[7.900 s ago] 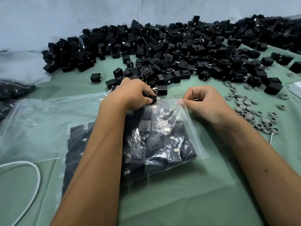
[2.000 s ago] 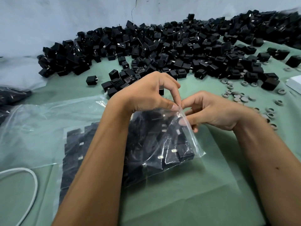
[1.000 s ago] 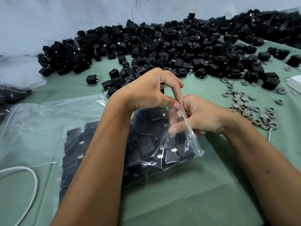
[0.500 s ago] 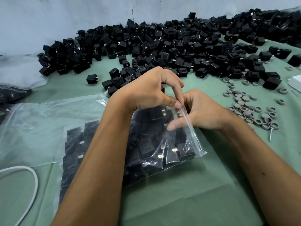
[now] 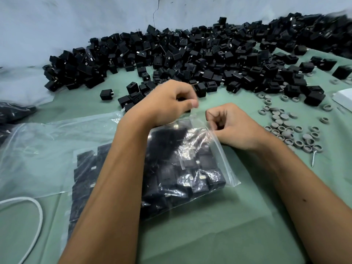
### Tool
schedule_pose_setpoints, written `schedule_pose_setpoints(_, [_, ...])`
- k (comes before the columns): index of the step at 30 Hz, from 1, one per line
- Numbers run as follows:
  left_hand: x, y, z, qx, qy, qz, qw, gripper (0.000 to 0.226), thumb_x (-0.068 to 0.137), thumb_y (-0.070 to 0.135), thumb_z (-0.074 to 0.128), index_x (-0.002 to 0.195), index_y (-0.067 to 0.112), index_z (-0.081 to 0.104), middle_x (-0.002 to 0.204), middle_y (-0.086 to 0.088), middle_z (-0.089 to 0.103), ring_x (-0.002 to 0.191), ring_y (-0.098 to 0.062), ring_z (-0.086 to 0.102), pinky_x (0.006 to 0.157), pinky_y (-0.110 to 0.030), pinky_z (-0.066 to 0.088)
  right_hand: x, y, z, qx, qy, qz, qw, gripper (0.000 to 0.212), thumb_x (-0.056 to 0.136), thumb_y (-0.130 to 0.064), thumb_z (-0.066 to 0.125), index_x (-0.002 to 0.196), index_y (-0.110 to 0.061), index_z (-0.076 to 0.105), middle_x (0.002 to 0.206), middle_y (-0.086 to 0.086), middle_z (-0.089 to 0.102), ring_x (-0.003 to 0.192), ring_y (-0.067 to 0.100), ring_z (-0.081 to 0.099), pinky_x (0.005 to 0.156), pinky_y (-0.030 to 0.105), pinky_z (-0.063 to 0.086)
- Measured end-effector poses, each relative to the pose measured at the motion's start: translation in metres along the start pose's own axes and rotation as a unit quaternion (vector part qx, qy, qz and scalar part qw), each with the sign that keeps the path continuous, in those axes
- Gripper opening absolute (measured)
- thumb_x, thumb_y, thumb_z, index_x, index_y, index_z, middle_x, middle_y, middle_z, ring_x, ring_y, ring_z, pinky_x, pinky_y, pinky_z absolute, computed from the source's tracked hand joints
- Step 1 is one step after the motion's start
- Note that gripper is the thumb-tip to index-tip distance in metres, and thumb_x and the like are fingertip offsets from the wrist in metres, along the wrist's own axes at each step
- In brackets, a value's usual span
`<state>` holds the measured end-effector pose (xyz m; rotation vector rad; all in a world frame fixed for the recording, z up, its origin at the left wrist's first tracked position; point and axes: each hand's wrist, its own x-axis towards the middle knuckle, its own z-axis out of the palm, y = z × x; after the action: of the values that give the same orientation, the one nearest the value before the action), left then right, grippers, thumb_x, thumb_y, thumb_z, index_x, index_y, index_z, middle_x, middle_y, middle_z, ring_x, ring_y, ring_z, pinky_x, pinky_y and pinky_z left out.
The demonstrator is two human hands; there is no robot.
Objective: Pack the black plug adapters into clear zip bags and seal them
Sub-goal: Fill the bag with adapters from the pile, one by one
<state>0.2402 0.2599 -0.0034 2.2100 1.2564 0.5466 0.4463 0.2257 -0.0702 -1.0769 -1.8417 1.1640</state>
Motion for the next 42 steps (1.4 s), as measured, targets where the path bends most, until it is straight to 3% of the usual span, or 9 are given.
schedule_pose_setpoints(8, [0.005,-0.008,0.006,0.132,-0.053,-0.107,0.984,0.03,0.107,0.035,0.048,0.118,0.018,0.071,0.127,-0.007,0.057,0.106,-0.025,0.06,0.097,-0.045,0.05,0.012,0.013,0.008,-0.188,0.236,0.014,0.953,0.029,0.088,-0.024,0.081,0.073,-0.015,0.058,0.063,-0.006,0.059,0.052,0.002,0.047,0.054,0.017,0.042])
schedule_pose_setpoints(11, [0.005,-0.005,0.008,0.119,-0.03,-0.111,0.986,0.031,0.107,0.034,0.048,0.117,0.016,0.072,0.118,-0.005,0.064,0.1,-0.023,0.064,0.088,-0.04,0.053,0.014,0.012,0.01,-0.235,0.225,-0.009,0.946,0.014,0.094,-0.024,0.074,0.105,-0.021,0.066,0.099,-0.005,0.067,0.084,0.01,0.059,0.078,0.031,0.055])
schedule_pose_setpoints(14, [0.004,-0.003,0.011,0.049,-0.026,-0.101,0.993,0.027,0.108,0.029,0.048,0.119,0.02,0.07,0.112,0.001,0.07,0.104,-0.018,0.065,0.09,-0.037,0.052,0.017,0.014,0.01,-0.279,0.176,-0.026,0.944,0.041,0.101,-0.016,0.063,0.14,-0.027,0.057,0.135,-0.005,0.054,0.124,0.016,0.042,0.106,0.043,0.048])
schedule_pose_setpoints(18, [0.006,0.007,0.023,-0.001,-0.039,-0.087,0.995,0.016,0.107,0.019,0.049,0.11,0.017,0.065,0.107,-0.001,0.066,0.09,-0.015,0.063,0.077,-0.032,0.052,0.018,0.015,0.009,-0.271,0.104,0.001,0.957,0.06,0.102,-0.009,0.062,0.154,-0.031,0.044,0.157,-0.01,0.039,0.136,0.017,0.027,0.116,0.046,0.038])
schedule_pose_setpoints(23, [0.008,0.011,0.023,0.044,-0.006,-0.112,0.993,0.028,0.098,0.001,0.045,0.101,0.02,0.065,0.1,0.003,0.058,0.087,-0.016,0.055,0.067,-0.03,0.045,0.021,0.014,0.007,-0.309,0.095,-0.002,0.946,0.04,0.101,-0.021,0.066,0.14,-0.028,0.061,0.152,-0.009,0.047,0.134,0.019,0.033,0.117,0.036,0.031])
schedule_pose_setpoints(27, [0.004,0.006,0.013,0.091,0.064,-0.167,0.98,0.029,0.093,-0.001,0.044,0.099,0.018,0.065,0.104,-0.002,0.06,0.091,-0.022,0.056,0.072,-0.033,0.046,0.022,0.015,0.006,-0.317,0.177,-0.005,0.932,0.018,0.095,-0.031,0.071,0.111,-0.022,0.068,0.116,-0.006,0.056,0.117,0.013,0.04,0.104,0.03,0.038])
schedule_pose_setpoints(31, [0.0,0.003,0.006,0.169,0.057,-0.239,0.954,0.028,0.09,0.004,0.042,0.109,0.014,0.06,0.127,-0.018,0.057,0.114,-0.039,0.053,0.095,-0.053,0.05,0.022,0.018,0.009,-0.35,0.173,-0.009,0.921,0.047,0.097,-0.029,0.068,0.141,-0.026,0.051,0.15,0.0,0.04,0.141,0.018,0.025,0.122,0.037,0.026])
schedule_pose_setpoints(36, [0.001,0.001,0.008,0.173,-0.013,-0.242,0.955,0.034,0.095,0.001,0.042,0.121,0.013,0.059,0.141,-0.019,0.044,0.097,-0.031,0.055,0.077,-0.039,0.046,0.023,0.021,0.012,-0.391,0.069,-0.008,0.918,0.063,0.098,-0.036,0.066,0.154,-0.042,0.039,0.17,-0.008,0.013,0.154,0.016,0.006,0.115,0.038,0.014])
schedule_pose_setpoints(42, [0.003,-0.003,0.009,0.123,0.01,-0.174,0.977,0.029,0.098,-0.002,0.049,0.108,0.018,0.067,0.109,0.0,0.054,0.094,-0.023,0.05,0.082,-0.035,0.048,0.025,0.019,0.009,-0.359,0.23,-0.06,0.903,0.016,0.094,-0.03,0.069,0.103,-0.022,0.059,0.106,-0.008,0.055,0.104,0.009,0.038,0.092,0.027,0.04])
